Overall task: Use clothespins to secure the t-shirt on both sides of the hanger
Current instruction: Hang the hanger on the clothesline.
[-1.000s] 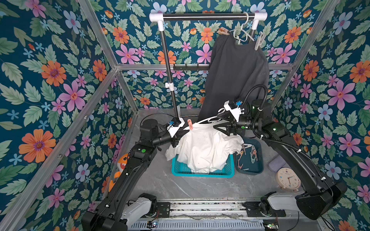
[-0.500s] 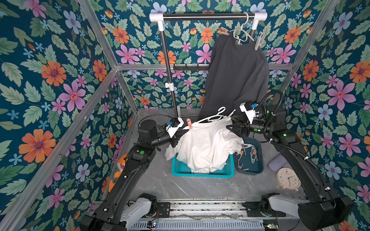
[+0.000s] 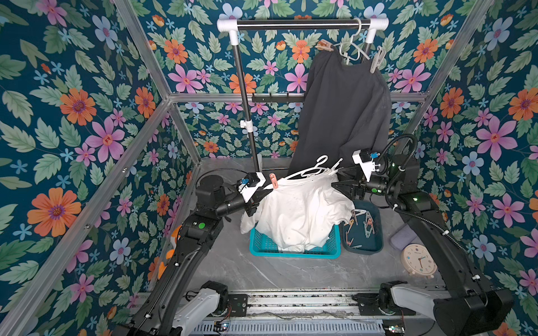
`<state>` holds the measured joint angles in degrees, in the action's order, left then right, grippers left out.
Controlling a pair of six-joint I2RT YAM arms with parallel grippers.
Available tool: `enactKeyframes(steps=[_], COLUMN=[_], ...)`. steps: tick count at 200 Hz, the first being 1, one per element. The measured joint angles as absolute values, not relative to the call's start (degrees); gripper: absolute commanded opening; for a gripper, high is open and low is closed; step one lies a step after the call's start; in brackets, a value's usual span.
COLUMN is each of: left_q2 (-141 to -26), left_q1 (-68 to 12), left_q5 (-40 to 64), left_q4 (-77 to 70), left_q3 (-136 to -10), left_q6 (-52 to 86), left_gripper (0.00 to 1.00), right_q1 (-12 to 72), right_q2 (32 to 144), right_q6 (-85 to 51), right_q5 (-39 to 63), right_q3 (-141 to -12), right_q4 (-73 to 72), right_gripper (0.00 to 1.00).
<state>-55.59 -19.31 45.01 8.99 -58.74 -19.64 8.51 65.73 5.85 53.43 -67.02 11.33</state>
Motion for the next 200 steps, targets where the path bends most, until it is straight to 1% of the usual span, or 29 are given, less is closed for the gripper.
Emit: enactKeyframes(steps=[31, 52, 75, 97, 121, 200], left_q2=[-56.45, -56.4, -56.31, -56.34, -56.34, -56.12], left_q1=[-19.2, -19.16, -19.11, -19.05, -19.03, -18.74], left_q5=[44.86, 44.82, 44.86, 44.95, 44.97, 46.04], left_q4=[9.32, 9.47, 9.21, 9.08, 9.04, 9.04], left_q3=[-59.53, -59.64, -59.46, -59.61, -59.92, -59.94], left_q6=[-19.97, -20.47, -20.43, -20.4, -20.4, -20.4], left_gripper=[0.0, 0.0, 0.0, 0.0, 0.0, 0.0], right_q1=[3.18, 2.63, 2.04, 0.4, -1.39, -1.61], right_q2=[61.23, 59.7, 60.53, 63.42, 68.31, 83.96], right_q6=[0.75, -0.14, -1.06, -1.93, -3.77, -7.97], right_q5=[52.86, 52.71, 52.27, 52.42, 54.02, 61.43], right_q3=[-58.85, -54.3, -50.33, -48.84, -50.11, -57.1], right_q4=[5.48, 2.87, -0.75, -4.99, -10.35, -23.68], right_gripper=[0.8, 0.8, 0.8, 0.8, 0.8, 0.79])
